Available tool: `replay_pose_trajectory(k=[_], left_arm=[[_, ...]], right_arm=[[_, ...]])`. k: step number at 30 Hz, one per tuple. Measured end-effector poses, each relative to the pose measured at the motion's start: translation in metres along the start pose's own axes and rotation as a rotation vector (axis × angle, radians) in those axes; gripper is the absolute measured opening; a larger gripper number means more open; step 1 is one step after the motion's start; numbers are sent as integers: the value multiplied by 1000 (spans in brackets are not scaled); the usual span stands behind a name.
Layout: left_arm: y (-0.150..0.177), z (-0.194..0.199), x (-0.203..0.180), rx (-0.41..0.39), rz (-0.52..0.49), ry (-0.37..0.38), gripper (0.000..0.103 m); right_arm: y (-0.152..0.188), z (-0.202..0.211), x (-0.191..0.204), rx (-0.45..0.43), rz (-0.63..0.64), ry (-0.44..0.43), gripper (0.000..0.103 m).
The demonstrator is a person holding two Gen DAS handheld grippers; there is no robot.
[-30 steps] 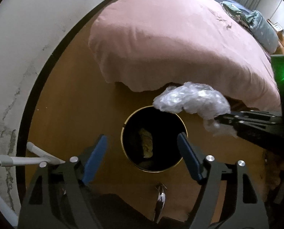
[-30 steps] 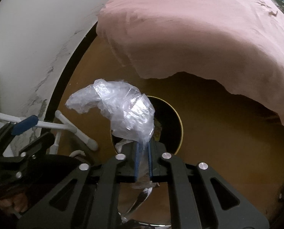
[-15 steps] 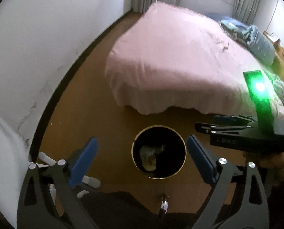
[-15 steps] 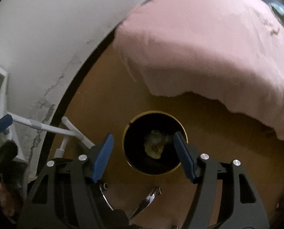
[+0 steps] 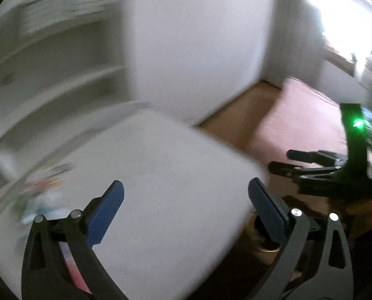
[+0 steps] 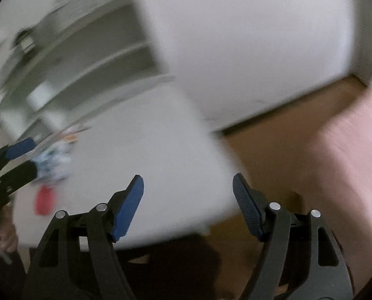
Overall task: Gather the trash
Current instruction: 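Grasp the blue-and-white carton with the left tool while the right tool grasps the red lid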
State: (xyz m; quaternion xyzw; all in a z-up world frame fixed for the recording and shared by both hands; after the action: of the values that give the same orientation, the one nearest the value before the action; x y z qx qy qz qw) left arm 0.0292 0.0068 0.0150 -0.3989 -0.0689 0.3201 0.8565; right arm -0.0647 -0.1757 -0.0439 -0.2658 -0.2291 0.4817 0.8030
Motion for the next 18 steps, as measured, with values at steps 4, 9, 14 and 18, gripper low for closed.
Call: replay_pose_trajectory(k=[4, 9, 14, 18], left_arm=[[37, 49, 80, 26, 42, -178, 96], [85, 80, 139, 61, 58, -251, 96], [95, 70, 157, 87, 88, -180, 96], [92, 53, 162, 99, 49, -116, 96]], right_arm=[[0, -22, 99, 44, 165, -150, 72], [18, -41, 192, 113, 323, -254, 72], [34, -46, 236, 151, 412, -277, 74], [35, -46, 237, 165, 420, -267, 76]])
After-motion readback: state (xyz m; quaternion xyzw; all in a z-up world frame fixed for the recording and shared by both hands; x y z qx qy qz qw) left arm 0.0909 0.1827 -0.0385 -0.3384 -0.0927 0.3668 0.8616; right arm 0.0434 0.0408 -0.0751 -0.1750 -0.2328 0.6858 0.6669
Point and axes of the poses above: each gripper's, at about its wrist camera, not at the fingertips, and z roughly against the way its jaws point, x to its left, y to its underside, the point moved 4 cm from there along -z, roughly the way its jaws point, and after that the axes turned 11 degrees about y, right-handed, at the moved point
